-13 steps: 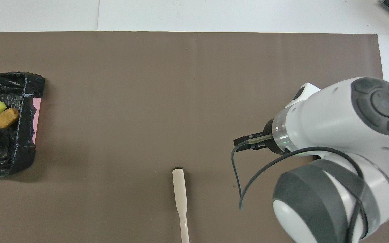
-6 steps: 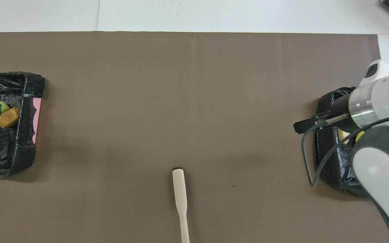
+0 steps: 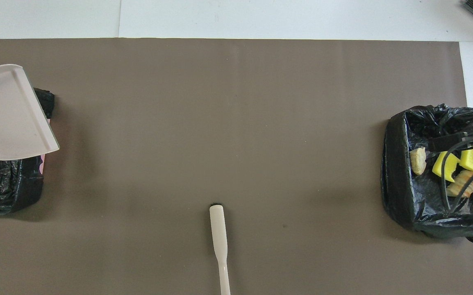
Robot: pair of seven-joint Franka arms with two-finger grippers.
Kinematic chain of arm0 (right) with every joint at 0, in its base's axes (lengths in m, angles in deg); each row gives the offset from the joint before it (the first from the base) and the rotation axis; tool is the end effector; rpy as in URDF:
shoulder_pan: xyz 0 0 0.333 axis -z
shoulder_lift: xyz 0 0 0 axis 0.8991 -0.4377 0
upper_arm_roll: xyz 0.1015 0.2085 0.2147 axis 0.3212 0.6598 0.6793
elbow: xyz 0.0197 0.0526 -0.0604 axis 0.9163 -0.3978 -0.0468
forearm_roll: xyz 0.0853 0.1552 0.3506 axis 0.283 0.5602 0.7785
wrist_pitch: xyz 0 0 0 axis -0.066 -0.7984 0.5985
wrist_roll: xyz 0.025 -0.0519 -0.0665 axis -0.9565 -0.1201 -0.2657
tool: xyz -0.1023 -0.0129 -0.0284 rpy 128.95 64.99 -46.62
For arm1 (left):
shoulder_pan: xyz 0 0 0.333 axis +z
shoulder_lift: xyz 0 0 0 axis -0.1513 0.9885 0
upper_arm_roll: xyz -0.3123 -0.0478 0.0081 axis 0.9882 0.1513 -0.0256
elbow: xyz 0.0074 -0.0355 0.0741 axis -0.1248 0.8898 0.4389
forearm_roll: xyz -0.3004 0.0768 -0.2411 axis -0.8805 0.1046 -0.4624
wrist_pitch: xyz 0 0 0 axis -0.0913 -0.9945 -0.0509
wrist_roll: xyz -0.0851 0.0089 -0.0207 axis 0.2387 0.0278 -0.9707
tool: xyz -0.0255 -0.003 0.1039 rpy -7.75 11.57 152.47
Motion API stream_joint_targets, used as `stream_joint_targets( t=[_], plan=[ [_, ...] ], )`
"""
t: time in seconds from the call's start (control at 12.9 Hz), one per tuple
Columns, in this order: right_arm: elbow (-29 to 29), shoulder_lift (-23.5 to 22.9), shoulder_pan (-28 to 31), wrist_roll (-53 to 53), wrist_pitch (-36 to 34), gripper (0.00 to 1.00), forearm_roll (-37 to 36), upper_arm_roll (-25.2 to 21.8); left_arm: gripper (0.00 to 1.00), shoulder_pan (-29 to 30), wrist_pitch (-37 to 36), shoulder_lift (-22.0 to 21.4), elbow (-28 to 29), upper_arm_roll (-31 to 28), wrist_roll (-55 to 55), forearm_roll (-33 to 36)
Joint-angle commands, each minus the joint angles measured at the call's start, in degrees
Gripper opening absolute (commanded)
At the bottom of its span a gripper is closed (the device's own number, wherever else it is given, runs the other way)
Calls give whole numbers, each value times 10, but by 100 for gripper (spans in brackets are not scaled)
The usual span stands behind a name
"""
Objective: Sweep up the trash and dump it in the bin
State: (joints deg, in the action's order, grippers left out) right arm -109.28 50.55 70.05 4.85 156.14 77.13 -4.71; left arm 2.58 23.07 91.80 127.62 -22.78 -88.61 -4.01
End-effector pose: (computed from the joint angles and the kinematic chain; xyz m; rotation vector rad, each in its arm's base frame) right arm 0.5423 -0.0668 0.5799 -3.1338 -0.1771 -0.0444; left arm 0.5721 0.1168 0.5711 -2.4004 1.4669 0.3176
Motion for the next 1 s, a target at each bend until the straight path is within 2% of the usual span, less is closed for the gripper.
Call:
stream_joint_targets(
  t=[0.0,0.15,0.23,0.39,0.62,0.77,0.93],
  plan=[
    [75,-25,20,-4,-68,100,-27,10,0,-48,0,-79,109,-5,149,-59],
    [141,-44,4,55,-133,100,-25,18,0,-104,2,-113,168,-5,309,-108],
    [144,-42,-19,110,-135,100,-24,22,0,-141,9,-126,196,-5,397,-123],
    [137,-35,-39,133,-134,100,-24,23,0,-222,27,-120,219,-5,549,-165],
    [114,-22,-34,117,-129,100,-23,22,0,-314,143,-106,239,-5,712,-209],
    [117,-23,-33,104,-135,100,-21,18,0,-353,192,-78,229,-5,768,-260],
    [124,-23,-32,106,-155,100,-14,15,0,-412,282,-9,218,-5,879,-262]
  ],
)
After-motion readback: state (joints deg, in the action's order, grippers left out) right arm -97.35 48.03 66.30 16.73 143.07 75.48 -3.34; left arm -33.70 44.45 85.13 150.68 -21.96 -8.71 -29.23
